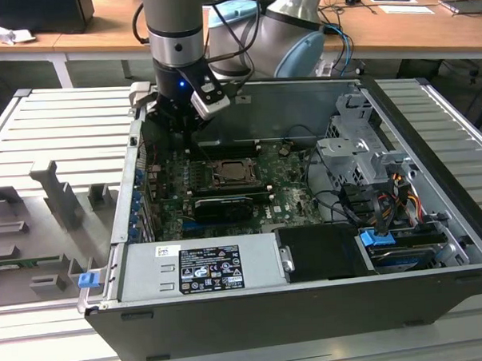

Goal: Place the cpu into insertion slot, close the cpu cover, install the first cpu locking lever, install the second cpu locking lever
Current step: 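Install the first cpu locking lever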

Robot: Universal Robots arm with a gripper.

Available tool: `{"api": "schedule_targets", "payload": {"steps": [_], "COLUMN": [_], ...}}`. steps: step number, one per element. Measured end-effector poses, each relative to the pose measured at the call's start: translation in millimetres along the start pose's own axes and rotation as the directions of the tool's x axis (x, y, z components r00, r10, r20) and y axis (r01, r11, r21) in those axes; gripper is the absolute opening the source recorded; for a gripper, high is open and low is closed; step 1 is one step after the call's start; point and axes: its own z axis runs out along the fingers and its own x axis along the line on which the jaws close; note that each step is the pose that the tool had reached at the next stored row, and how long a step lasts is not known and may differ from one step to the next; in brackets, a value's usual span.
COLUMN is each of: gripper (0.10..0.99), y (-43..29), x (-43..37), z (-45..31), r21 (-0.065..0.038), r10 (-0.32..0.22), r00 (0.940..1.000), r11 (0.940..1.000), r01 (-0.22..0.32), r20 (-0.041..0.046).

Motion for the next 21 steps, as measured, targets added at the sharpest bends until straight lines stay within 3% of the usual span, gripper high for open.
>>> {"api": "schedule_targets", "payload": {"steps": [7, 21], "gripper": [0.106, 0.106], "y": [0.0, -1.8], "x": [-1.5, -22.7], "z": [0.0, 0.5], "r21": [0.0, 0.0], "r10": [0.0, 0.0], "r00": [1.0, 1.0], "r11": [1.0, 1.0], "r01": [0.0, 0.0], "r20": [0.0, 0.0001]}}
